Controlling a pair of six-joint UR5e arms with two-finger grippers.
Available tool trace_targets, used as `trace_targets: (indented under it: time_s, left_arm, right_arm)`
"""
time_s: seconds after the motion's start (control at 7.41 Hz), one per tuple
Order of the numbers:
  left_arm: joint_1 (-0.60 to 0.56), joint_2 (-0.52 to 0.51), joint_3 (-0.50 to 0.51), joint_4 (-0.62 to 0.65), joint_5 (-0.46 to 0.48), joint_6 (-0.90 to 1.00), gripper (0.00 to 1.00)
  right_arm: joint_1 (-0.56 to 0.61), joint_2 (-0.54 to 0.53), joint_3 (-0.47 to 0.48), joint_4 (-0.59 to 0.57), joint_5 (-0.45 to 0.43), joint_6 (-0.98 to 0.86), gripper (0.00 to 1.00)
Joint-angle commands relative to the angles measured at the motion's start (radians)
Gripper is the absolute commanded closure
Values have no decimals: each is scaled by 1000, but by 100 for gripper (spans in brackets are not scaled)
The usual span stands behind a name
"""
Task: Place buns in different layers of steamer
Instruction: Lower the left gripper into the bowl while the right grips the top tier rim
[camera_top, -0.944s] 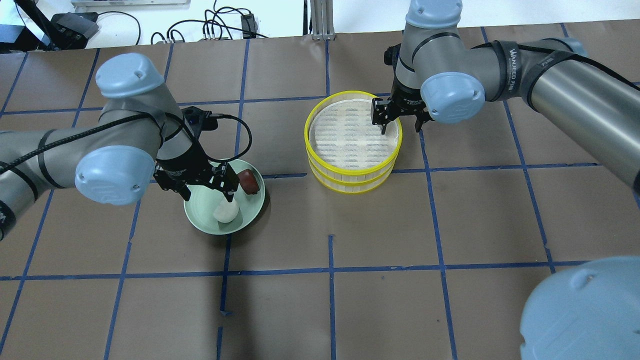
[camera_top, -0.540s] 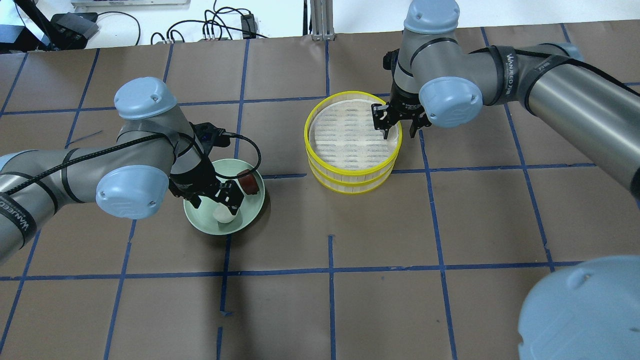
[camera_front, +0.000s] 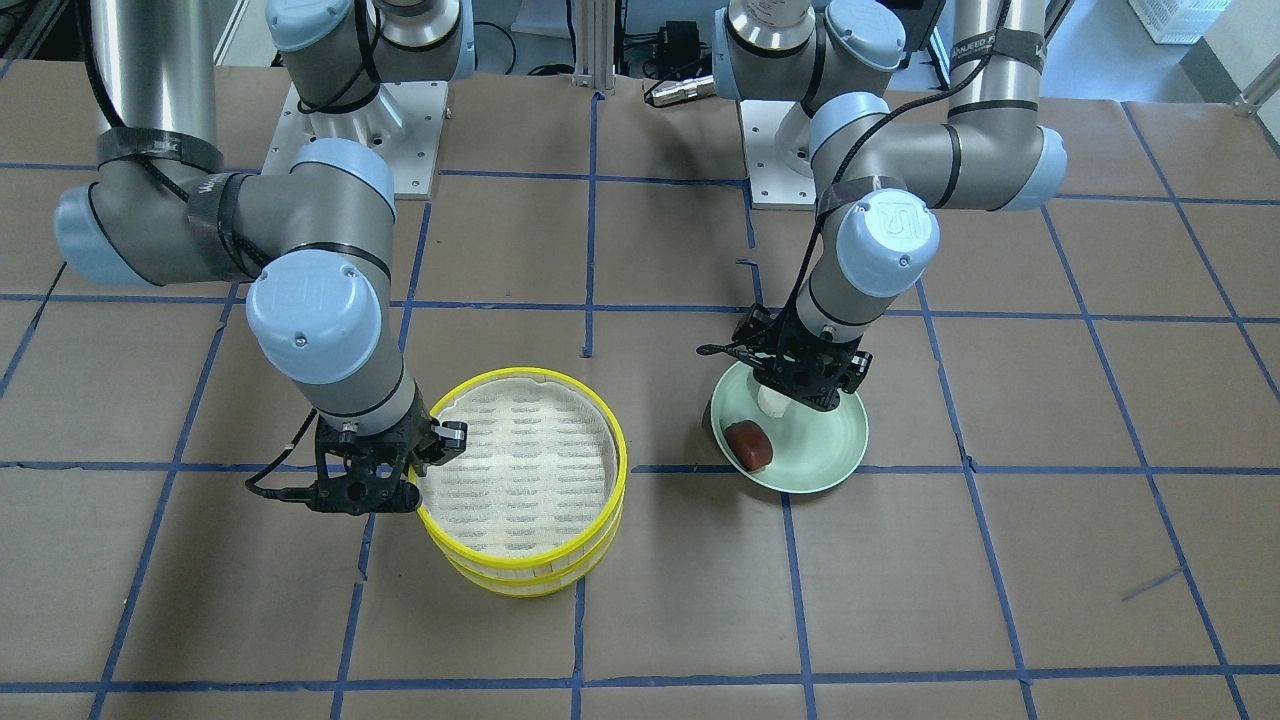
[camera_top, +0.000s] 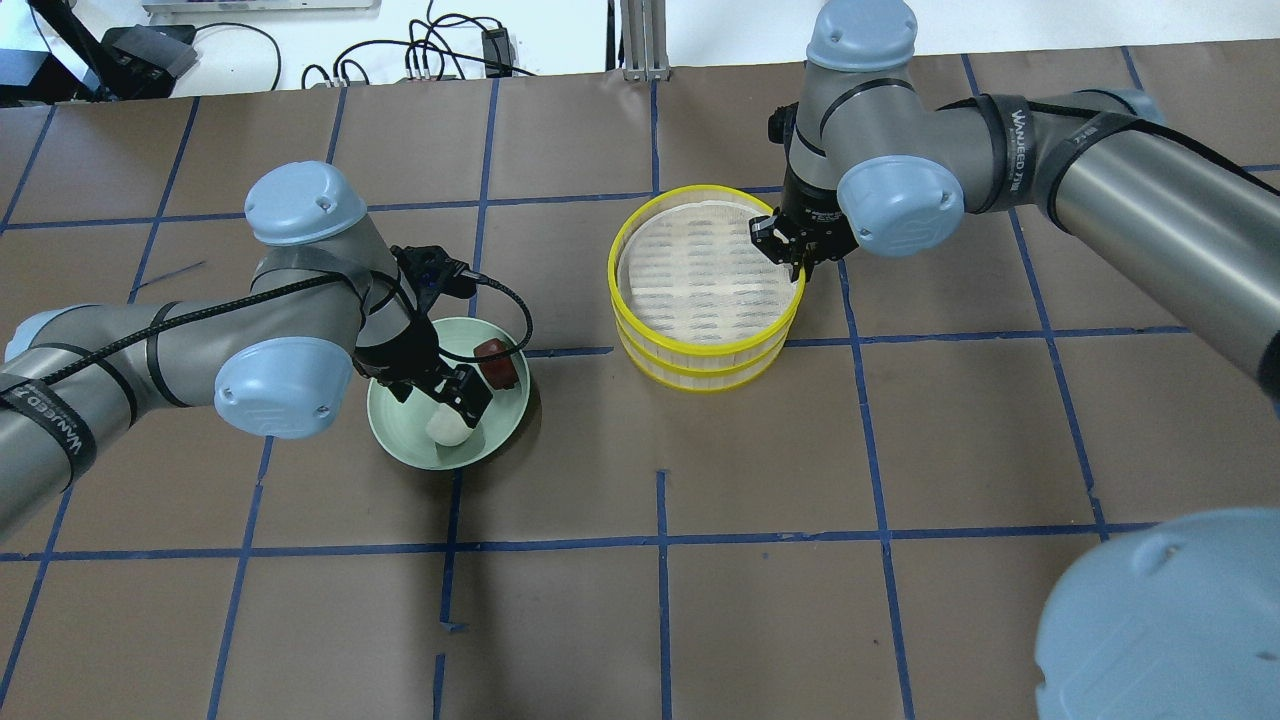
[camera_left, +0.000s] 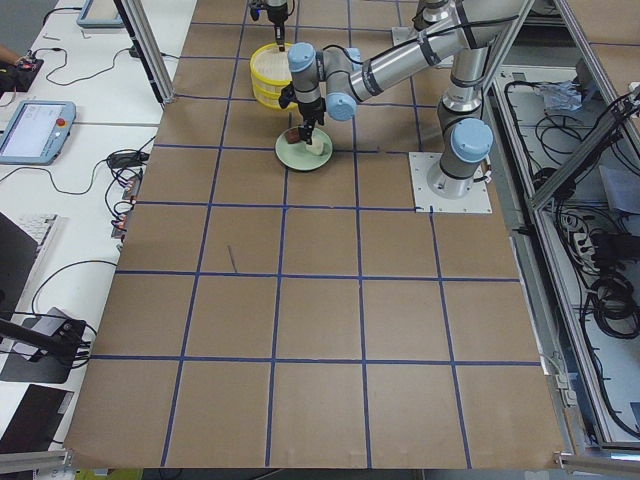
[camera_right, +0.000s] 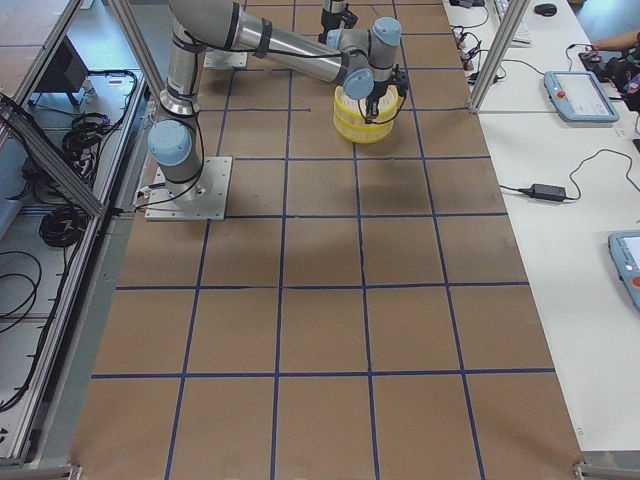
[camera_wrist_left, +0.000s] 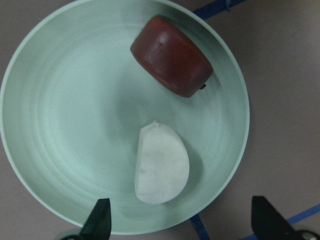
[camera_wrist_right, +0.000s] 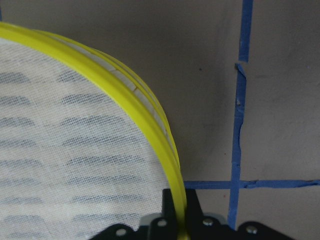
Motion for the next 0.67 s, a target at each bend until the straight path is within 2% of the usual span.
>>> trace_targets:
  time_s: [0.0, 0.27, 0.4, 0.54]
  left_arm:
    - [0, -30, 2, 60, 0, 29, 0]
    - [0, -60, -1, 97, 35, 28, 0]
    - [0, -61, -3, 96, 37, 26, 3]
    - [1, -61, -3, 97, 37, 26, 11]
  right_arm:
    - [-7, -53, -7, 45, -39, -7, 86]
    - [-71, -72, -36, 121, -28, -17, 86]
    - [-125, -87, -83, 204, -27, -90, 86]
    - [-188, -87, -102, 209, -39, -216, 86]
